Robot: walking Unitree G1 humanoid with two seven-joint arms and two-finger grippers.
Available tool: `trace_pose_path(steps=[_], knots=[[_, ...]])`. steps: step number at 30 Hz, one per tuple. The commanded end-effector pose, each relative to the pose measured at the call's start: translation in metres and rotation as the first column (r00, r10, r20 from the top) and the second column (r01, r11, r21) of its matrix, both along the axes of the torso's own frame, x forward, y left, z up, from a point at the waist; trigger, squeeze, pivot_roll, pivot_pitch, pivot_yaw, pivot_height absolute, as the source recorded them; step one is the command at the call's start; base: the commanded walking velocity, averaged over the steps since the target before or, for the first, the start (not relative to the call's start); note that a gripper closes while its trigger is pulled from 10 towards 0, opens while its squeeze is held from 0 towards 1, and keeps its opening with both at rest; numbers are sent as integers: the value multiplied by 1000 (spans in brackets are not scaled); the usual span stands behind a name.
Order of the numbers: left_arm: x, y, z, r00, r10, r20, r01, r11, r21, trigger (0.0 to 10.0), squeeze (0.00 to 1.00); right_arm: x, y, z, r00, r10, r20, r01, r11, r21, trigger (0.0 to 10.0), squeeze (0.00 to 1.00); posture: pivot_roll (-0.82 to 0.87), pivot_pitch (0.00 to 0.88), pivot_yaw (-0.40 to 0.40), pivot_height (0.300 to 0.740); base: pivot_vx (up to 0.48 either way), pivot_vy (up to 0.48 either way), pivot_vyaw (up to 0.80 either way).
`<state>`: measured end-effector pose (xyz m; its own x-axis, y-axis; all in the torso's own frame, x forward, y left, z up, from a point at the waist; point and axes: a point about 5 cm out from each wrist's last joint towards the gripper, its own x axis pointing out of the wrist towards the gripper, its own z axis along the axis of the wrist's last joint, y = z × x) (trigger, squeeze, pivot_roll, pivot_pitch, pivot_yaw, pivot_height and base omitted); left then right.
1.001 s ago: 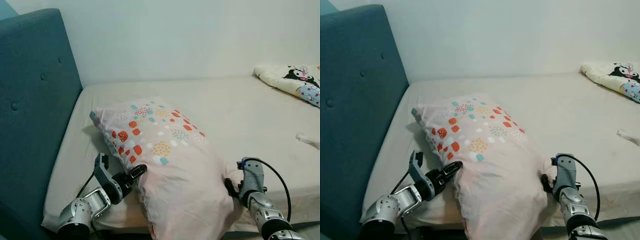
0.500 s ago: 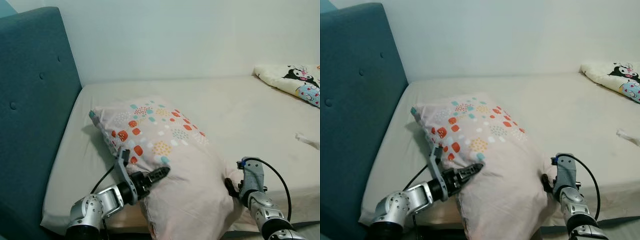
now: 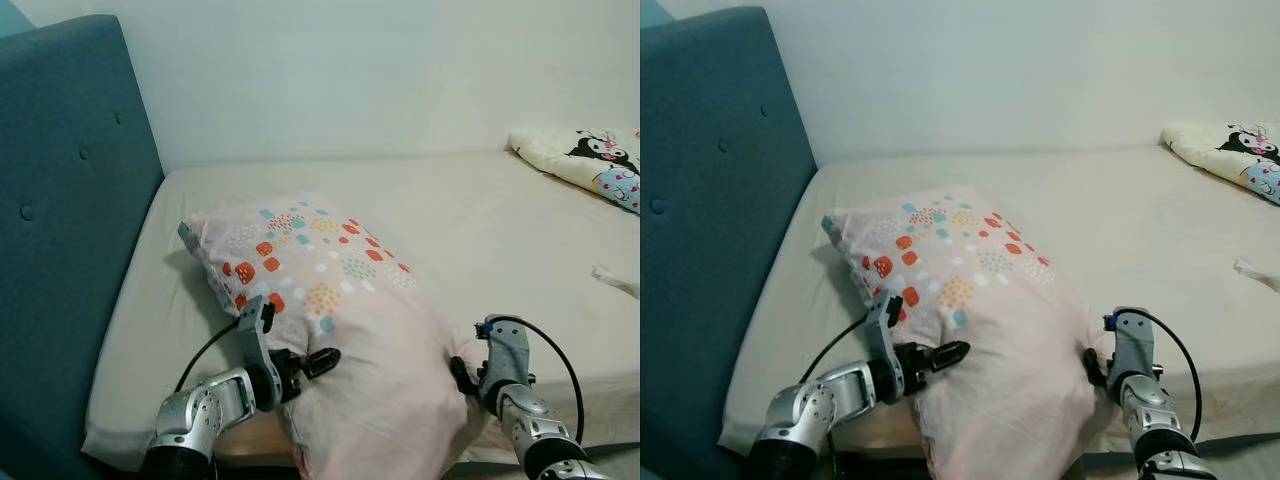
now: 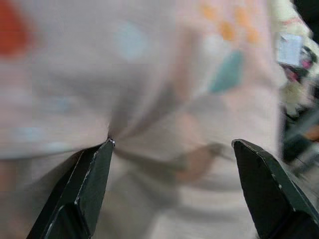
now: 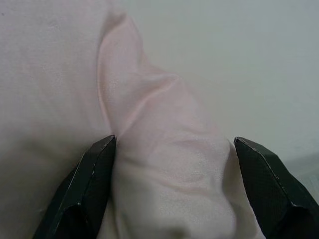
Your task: Clean up the room
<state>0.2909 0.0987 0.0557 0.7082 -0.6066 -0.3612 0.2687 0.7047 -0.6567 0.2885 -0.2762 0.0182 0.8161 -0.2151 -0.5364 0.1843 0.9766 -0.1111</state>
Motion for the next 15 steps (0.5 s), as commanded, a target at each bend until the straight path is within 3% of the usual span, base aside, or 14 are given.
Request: trace_pose_path(steps=[1,4,5,6,8,11,15], knots=[[4,17,-5,997,73,-2,-73,995,69,10000,0,-12,-2,-12,998,-11,-66,11,1000,-4,10000,0,-85,0,9,371,0,0,0],[11,33,-4,988,153,18,-154,984,85,10000,0,-12,-3,-11,998,-14,-64,14,1000,-2,10000,0,-83,0,8,371,0,0,0],[14,45,-4,979,201,25,-203,973,112,10000,0,-12,-3,-11,998,-14,-64,14,1000,-3,10000,0,-81,0,6,371,0,0,0],[14,45,-4,979,201,25,-203,973,112,10000,0,-12,-3,-11,998,-14,-64,14,1000,-3,10000,0,-81,0,6,371,0,0,0],[15,68,-9,964,267,19,-266,949,166,10000,0,-12,-3,-12,998,-13,-66,13,1000,-2,10000,0,-76,0,4,371,0,0,0],[11,81,-14,959,284,3,-279,940,196,10000,0,-13,-2,-13,998,-11,-69,11,1000,-2,10000,0,-74,0,4,371,0,0,0],[5,84,-20,961,277,-24,-268,946,181,10000,0,-13,-2,-13,998,-10,-70,10,1000,0,10000,0,-72,0,3,371,0,0,0]])
